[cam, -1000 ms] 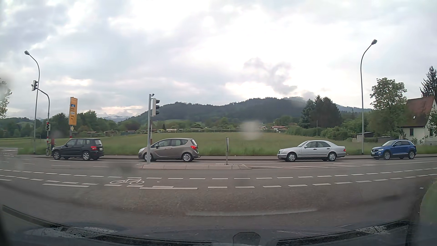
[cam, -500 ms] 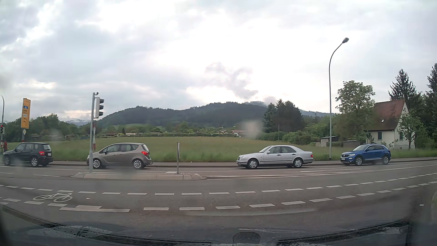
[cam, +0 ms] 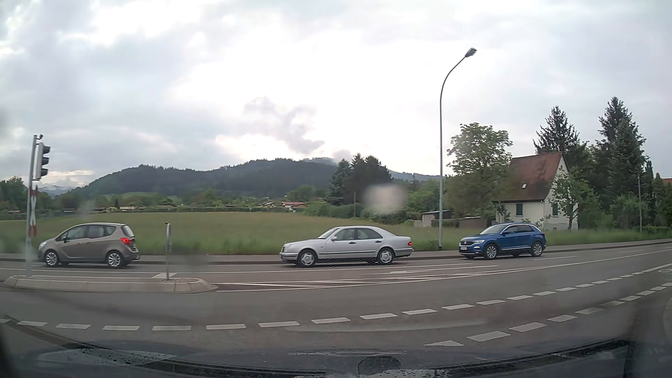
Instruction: Follow the waypoints while adhering to traffic rules and regulations
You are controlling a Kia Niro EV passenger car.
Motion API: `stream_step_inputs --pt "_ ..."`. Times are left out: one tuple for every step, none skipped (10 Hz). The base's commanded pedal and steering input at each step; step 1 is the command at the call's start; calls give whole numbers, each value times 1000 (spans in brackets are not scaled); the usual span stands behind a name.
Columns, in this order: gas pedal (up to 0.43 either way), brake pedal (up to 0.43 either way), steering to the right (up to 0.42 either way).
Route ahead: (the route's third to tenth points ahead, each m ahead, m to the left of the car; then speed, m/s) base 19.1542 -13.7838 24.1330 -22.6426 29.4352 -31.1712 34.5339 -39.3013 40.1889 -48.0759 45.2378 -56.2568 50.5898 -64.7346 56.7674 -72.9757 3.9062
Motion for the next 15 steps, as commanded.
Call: stream_step_inputs --pt "138 0 414" --pt "138 0 403" --pt "138 0 391" --pt "150 0 376" --pt "150 0 367" --pt "150 0 363" --pt "150 0 359" --pt "150 0 355" --pt "150 0 351" --pt "157 0 347" --pt "157 0 341" --pt "169 0 336" --pt "177 0 329" --pt "177 0 324" --pt "177 0 316"
